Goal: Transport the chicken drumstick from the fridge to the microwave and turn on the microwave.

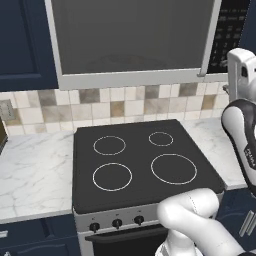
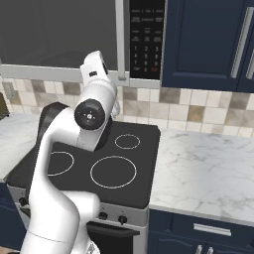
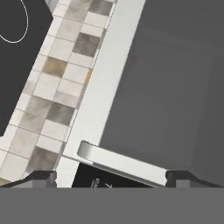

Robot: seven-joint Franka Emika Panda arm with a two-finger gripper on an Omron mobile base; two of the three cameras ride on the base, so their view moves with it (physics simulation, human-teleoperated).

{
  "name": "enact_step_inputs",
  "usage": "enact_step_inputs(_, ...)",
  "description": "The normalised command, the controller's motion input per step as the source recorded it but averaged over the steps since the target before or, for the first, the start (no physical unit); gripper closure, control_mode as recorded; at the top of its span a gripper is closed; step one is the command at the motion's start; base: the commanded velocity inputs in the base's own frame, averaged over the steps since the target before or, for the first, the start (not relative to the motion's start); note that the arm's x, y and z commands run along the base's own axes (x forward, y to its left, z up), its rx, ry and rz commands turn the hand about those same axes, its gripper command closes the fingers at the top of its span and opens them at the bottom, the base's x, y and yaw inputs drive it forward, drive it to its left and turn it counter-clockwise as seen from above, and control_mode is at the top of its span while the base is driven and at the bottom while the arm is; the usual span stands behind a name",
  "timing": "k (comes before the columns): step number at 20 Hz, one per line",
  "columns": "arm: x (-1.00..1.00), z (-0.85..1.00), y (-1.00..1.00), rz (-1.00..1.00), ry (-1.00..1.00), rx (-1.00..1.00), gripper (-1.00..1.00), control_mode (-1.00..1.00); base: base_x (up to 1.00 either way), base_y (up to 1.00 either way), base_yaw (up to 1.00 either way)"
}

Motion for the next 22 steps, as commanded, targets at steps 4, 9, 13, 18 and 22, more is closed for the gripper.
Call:
enact_step_inputs(4, -0.03, 0.01, -0.09, -0.10, 0.01, 0.12, -1.00, -1.00, 0.00, 0.00, 0.00)
enact_step_inputs(9, -0.10, 0.04, -0.11, -0.08, 0.01, 0.10, -1.00, -1.00, 0.00, 0.00, 0.00)
enact_step_inputs(13, -0.26, 0.08, -0.14, -0.16, 0.10, 0.04, -1.00, -1.00, 0.00, 0.00, 0.00)
enact_step_inputs(18, -0.23, 0.02, -0.16, -0.19, 0.11, 0.02, -1.00, -1.00, 0.00, 0.00, 0.00)
enact_step_inputs(22, 0.00, 0.00, -0.23, -0.10, 0.11, 0.04, -1.00, -1.00, 0.00, 0.00, 0.00)
